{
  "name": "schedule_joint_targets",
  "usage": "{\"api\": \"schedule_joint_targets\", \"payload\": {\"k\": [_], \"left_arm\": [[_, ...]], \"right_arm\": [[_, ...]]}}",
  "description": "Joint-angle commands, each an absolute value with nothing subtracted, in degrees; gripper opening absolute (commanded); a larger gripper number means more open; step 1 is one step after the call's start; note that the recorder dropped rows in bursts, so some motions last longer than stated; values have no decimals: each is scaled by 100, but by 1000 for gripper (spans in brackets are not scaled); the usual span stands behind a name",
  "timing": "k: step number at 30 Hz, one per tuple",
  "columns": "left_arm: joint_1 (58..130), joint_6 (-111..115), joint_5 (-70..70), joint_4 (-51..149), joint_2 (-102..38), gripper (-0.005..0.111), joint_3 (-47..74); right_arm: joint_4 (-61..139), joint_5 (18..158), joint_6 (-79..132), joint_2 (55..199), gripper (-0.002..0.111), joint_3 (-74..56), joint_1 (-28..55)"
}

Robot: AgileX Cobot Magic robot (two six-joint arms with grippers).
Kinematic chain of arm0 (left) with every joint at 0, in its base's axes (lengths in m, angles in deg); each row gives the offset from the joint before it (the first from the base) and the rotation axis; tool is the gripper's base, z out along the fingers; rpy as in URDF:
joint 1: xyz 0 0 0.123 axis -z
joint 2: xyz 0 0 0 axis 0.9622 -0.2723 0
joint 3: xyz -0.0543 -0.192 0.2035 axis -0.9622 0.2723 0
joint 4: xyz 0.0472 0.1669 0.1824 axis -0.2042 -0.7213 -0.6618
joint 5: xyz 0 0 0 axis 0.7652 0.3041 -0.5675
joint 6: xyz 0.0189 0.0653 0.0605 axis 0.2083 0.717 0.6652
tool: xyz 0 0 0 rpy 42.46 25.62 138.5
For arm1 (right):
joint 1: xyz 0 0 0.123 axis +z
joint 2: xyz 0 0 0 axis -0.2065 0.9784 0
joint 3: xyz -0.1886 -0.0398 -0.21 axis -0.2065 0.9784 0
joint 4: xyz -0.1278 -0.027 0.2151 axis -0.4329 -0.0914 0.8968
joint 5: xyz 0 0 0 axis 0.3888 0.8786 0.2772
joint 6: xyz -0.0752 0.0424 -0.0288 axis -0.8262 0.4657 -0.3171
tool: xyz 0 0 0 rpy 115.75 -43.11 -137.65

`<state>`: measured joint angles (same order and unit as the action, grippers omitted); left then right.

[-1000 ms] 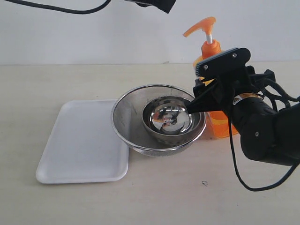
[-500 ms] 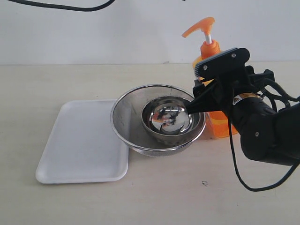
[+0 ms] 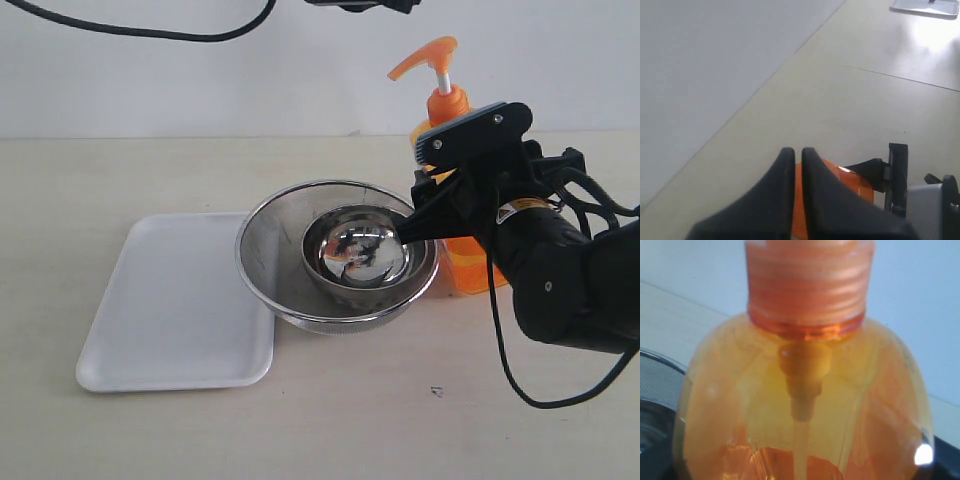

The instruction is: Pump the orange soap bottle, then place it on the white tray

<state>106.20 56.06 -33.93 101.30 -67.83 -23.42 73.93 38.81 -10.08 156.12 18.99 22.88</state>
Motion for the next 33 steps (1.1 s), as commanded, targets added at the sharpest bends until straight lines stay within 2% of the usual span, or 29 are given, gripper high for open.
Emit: {"api": "schedule_joint_targets", "payload": {"k": [1,8,16,33], "left_arm": [[10657,5645,-3572,10235,-6989,5,-2660],[10752,5595,-3681,10214,-7185,5,-3158],[10752,4628,-3943,9154,-7273,5,-3182],[10752,4626,-4111,9183,-7476,5,-3182]], "right_arm": [[7419,4390,-1001,15633,0,1932,2300],[7419,4390,-1001,15644,0,1932,2300],[7419,4390,-1001,15644,0,1932,2300],[7419,4400,-1001,15643,0,1932,2300]]}}
